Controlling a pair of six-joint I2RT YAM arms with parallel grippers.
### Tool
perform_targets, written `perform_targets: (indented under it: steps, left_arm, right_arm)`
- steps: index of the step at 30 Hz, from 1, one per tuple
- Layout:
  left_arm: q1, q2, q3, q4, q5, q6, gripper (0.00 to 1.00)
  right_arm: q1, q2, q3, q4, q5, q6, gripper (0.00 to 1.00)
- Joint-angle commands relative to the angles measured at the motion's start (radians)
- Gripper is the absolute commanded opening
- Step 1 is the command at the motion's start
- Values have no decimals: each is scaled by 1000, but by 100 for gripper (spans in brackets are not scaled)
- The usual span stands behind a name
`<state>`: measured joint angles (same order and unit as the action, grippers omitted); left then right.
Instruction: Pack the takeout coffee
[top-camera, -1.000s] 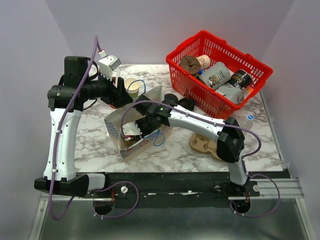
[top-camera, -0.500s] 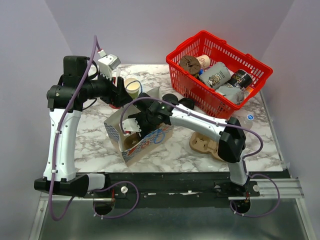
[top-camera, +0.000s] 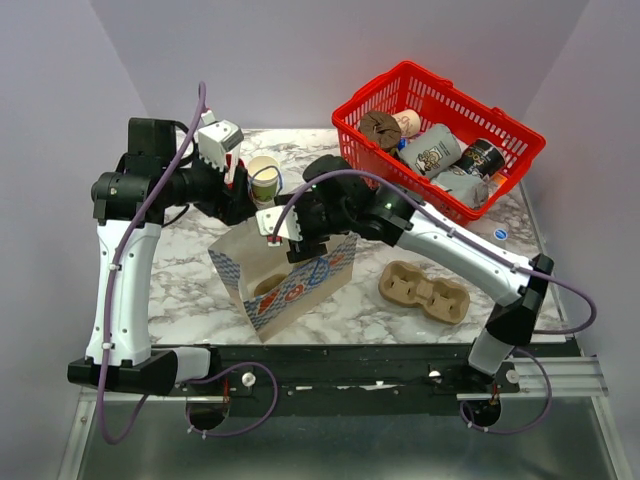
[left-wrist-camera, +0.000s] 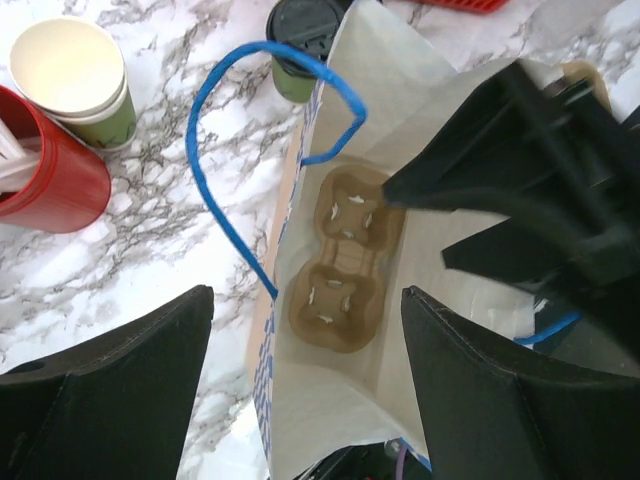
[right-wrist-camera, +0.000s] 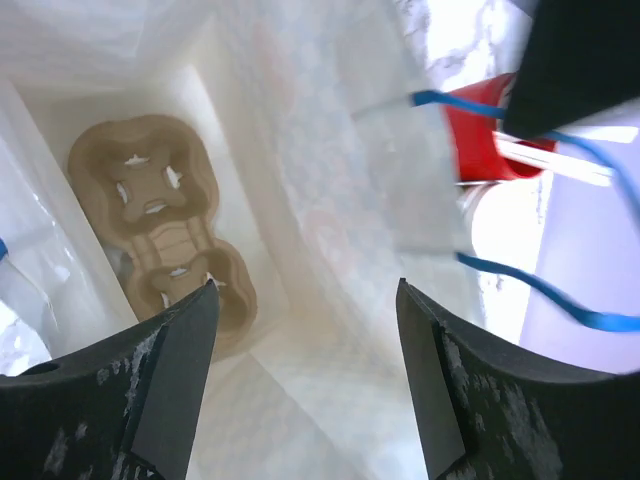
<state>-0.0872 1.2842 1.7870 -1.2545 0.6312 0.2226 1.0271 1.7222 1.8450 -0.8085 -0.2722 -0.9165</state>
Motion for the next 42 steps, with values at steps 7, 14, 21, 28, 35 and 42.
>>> perform_targets:
  steps: [7,14,21,28,35,42]
  left_arm:
    - [0,-43,-193,38,-97,41,84]
    - [-2,-5,-285,72,28,104,49]
    - [-3,-6,-236,11,48,211,1]
    - [-3,-66,-144,-86,-16,392,0]
    - [-5,-150,-121,-138,-10,518,0]
    - [-28,-295,-302,-71,-48,583,0]
  right_arm:
    - [-62,-185,-36,100,-13,146,80]
    - [-217,-280,-20,208,56,368,78]
    - [-360,-325,-122,339,228,467,80]
    - [-407,-325,-228,335,235,496,80]
    - [-412,-308,-273,339,215,515,80]
    - [-412,-299,-294,342,200,512,80]
